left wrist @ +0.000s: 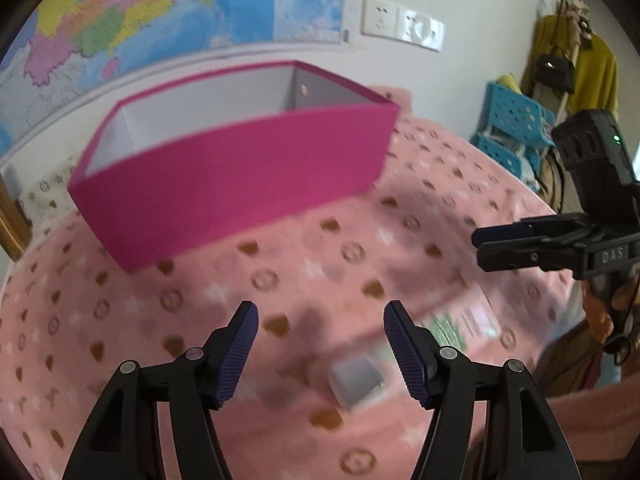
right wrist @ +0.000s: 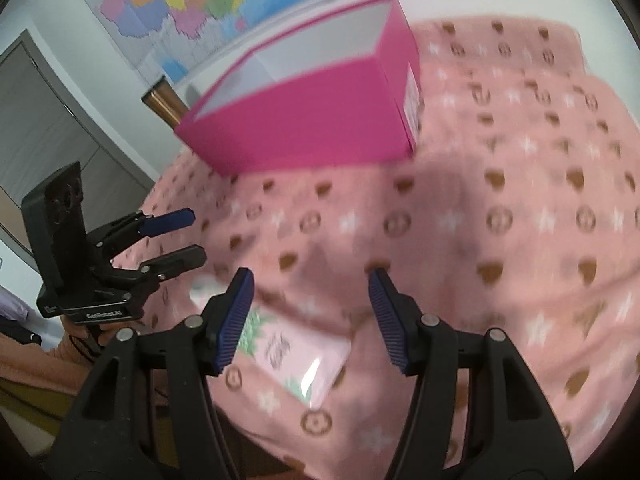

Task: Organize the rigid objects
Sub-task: 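Move both grippers to the white-and-green aloe tube beside the box, then grasp the aloe tube with the left gripper at its white cap while the right gripper grips its crimped end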

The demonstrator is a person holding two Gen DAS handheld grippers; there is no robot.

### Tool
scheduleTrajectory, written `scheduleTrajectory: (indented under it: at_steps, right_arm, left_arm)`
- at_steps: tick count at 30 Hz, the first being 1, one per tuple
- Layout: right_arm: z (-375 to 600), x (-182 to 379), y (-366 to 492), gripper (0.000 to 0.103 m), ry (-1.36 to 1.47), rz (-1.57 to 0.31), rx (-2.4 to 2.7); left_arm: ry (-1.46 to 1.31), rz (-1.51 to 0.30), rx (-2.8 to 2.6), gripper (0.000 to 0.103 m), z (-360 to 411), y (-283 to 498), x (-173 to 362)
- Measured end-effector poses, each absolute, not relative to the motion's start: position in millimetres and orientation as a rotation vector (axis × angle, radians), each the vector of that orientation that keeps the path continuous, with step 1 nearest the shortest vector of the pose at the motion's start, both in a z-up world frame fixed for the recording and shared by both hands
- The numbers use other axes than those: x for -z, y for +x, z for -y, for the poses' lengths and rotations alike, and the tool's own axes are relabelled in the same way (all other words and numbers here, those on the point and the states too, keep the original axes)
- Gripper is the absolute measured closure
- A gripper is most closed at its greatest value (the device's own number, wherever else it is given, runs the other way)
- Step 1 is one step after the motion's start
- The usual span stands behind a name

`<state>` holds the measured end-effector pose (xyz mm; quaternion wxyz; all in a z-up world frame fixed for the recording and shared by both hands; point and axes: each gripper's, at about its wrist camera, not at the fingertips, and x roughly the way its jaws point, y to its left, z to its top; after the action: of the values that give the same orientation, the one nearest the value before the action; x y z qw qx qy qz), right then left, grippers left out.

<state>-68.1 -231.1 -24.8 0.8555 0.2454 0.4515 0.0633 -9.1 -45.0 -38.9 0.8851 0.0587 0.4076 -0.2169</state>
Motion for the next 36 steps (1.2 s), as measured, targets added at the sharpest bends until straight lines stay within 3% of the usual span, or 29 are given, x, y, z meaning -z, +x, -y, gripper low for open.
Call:
scheduleTrajectory:
  at_steps: [10,14,36]
  right_arm:
    - [217.9,44.7,-97.1,0.042,0.565,-1.027,-0.162]
    - [211.0,48.7,-96.0,0.042,0.567,-1.032,-0.178]
    - [210.6,40.6,-66.6,0.041,0.508,-0.987,-0.136]
  left_arm:
    - [0.084,-0.930,0.547,0.038,54.8,-31.0,55.5]
    - [0.068,-0.941,0.561,0.047,56.1,-31.5,56.2]
    - [-0.024,-0.943,0.488,0.047,47.9,-10.5,53.6]
